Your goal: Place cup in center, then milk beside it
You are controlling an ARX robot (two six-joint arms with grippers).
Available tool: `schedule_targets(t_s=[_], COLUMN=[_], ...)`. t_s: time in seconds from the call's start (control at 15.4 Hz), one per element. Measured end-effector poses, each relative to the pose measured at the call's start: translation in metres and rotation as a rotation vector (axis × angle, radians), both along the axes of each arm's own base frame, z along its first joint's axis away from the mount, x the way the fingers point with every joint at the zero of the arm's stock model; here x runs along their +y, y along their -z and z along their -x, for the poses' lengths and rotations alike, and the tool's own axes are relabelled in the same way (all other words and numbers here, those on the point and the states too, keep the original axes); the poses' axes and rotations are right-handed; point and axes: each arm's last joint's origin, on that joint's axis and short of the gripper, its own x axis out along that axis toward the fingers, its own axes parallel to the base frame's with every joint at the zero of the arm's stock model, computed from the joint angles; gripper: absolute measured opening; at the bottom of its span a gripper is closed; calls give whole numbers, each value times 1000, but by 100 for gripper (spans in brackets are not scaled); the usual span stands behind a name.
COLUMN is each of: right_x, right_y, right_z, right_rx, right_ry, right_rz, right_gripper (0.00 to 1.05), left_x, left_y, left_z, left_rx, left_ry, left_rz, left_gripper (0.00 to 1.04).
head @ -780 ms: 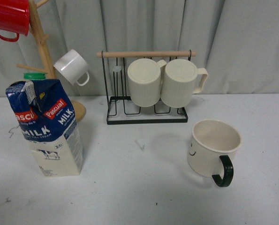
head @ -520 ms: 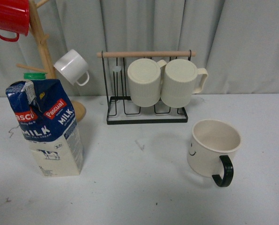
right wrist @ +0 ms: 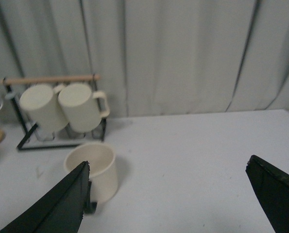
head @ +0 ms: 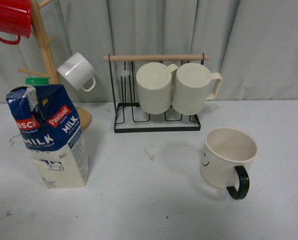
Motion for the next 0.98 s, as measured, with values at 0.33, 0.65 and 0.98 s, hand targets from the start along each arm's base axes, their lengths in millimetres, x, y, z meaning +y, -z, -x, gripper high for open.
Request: schedule_targets(t_s=[0.33,0.65,0.98], right_x=[-12,22,48], right_y=[-49,-27,22], right_z=[-78,-211,-263], right_rx=[173,545,814], right_ry=[-163,-72,-17], right_rz=[-23,-272,-358], right_gripper=[98,98,98], left_x=[0,0,0], left_y=[0,0,0], left_z=[0,0,0], left_rx=[0,0,0], left_ry=[0,0,0], left_rz=[0,0,0], left_gripper=[98,98,98])
